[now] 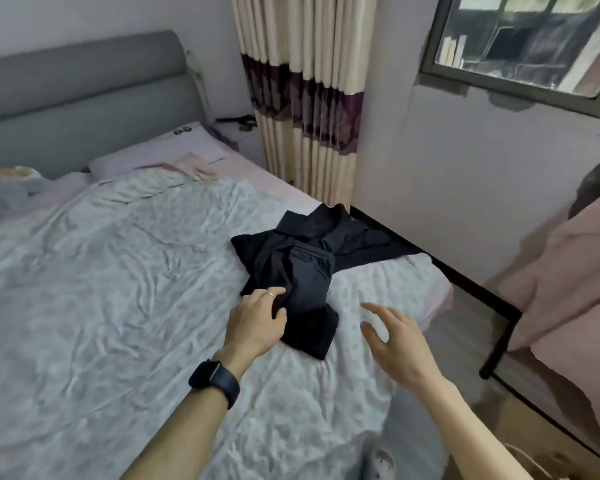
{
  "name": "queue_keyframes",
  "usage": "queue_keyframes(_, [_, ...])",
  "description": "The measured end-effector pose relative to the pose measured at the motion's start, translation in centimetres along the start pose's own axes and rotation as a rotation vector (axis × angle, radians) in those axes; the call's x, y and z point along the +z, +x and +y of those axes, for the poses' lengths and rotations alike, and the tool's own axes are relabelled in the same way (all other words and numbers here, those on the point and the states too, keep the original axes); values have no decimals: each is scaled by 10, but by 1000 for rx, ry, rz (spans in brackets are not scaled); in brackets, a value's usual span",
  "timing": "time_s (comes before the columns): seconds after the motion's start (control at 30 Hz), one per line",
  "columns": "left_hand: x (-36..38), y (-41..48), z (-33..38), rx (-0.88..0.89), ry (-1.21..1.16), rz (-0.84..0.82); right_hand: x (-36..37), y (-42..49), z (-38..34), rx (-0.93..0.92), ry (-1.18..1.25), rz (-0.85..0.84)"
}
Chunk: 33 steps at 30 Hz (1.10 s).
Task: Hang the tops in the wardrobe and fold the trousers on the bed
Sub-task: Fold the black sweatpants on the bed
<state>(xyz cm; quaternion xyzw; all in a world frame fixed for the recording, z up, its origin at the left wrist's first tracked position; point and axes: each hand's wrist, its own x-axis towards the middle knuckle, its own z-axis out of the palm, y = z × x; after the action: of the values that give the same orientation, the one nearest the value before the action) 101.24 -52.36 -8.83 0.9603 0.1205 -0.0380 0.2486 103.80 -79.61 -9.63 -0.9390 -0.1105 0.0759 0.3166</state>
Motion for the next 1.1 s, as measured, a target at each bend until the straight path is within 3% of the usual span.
queue_keyframes(0.23, [48, 100, 24, -140, 53, -23, 13, 133, 67, -38, 2, -172])
queue_keyframes(0.43, [112, 187, 72, -291, 105, -217, 7, 237, 136, -45, -43, -413])
queue_keyframes(0.6, [162, 256, 82, -305, 196, -321, 31, 308, 186, -61, -144, -476])
queue_keyframes(0.83, [266, 362, 61, -391, 323, -171, 142, 385, 273, -4, -344, -452])
queue_keyframes(1.1, [324, 400, 23, -447, 613, -144, 216, 369, 346, 113, -448, -759])
